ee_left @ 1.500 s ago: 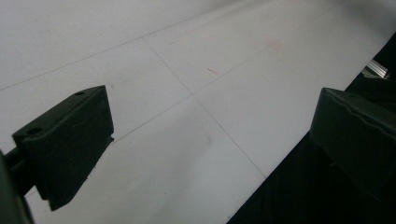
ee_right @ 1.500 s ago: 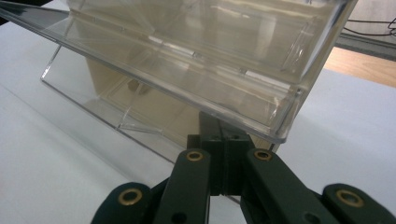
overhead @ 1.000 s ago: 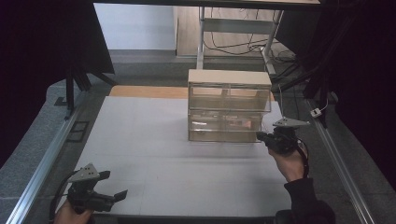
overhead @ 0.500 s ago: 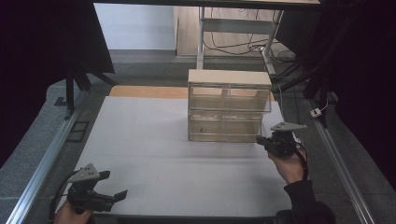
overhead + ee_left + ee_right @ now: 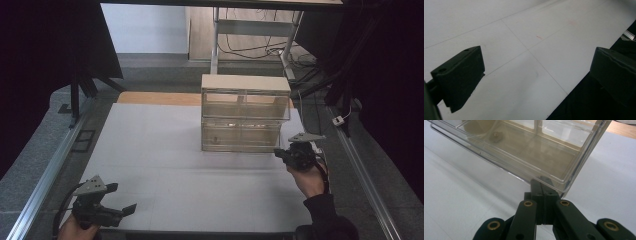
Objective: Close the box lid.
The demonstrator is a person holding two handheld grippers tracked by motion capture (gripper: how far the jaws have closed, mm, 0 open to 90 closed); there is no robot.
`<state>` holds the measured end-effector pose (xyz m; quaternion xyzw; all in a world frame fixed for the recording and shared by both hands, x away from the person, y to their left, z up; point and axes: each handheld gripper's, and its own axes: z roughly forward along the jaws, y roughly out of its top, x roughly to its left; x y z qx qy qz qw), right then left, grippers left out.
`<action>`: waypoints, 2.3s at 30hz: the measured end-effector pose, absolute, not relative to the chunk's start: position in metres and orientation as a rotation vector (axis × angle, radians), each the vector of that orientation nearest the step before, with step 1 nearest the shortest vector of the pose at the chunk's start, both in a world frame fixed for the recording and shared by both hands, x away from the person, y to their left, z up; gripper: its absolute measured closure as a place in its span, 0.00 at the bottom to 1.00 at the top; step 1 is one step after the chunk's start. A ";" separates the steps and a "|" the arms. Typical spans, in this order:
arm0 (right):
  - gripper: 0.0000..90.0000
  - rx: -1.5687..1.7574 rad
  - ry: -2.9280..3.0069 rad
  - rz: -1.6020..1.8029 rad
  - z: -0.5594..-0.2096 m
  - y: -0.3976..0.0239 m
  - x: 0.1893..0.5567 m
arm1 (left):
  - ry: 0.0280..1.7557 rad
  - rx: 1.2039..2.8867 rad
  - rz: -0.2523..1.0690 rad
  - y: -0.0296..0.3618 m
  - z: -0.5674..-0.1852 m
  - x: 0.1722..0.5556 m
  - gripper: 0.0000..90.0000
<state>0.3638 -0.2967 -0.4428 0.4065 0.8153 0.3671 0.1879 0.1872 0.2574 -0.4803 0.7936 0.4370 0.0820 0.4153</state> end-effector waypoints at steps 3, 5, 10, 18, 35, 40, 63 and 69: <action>1.00 1.149 2.302 1.022 -0.444 -0.296 0.364 | 1.098 1.994 0.207 0.257 -0.480 0.187 0.00; 1.00 1.145 2.308 1.013 -0.446 -0.296 0.364 | 1.097 1.995 0.206 0.257 -0.480 0.187 0.00; 1.00 1.149 2.321 1.002 -0.449 -0.295 0.363 | 1.097 1.995 0.207 0.257 -0.480 0.187 0.00; 1.00 1.143 2.360 0.945 -0.458 -0.293 0.364 | 1.101 1.996 0.204 0.257 -0.480 0.187 0.00; 0.88 1.159 2.346 1.005 -0.452 -0.292 0.359 | 1.118 1.990 0.201 0.258 -0.480 0.187 0.00; 0.74 1.182 2.339 1.061 -0.446 -0.290 0.354 | 1.136 1.989 0.194 0.259 -0.480 0.188 0.00; 0.12 1.145 2.315 1.157 -0.426 -0.283 0.294 | 1.132 2.001 0.200 0.258 -0.480 0.187 0.00; 0.07 1.145 2.316 1.130 -0.429 -0.285 0.279 | 1.131 2.003 0.202 0.258 -0.480 0.187 0.00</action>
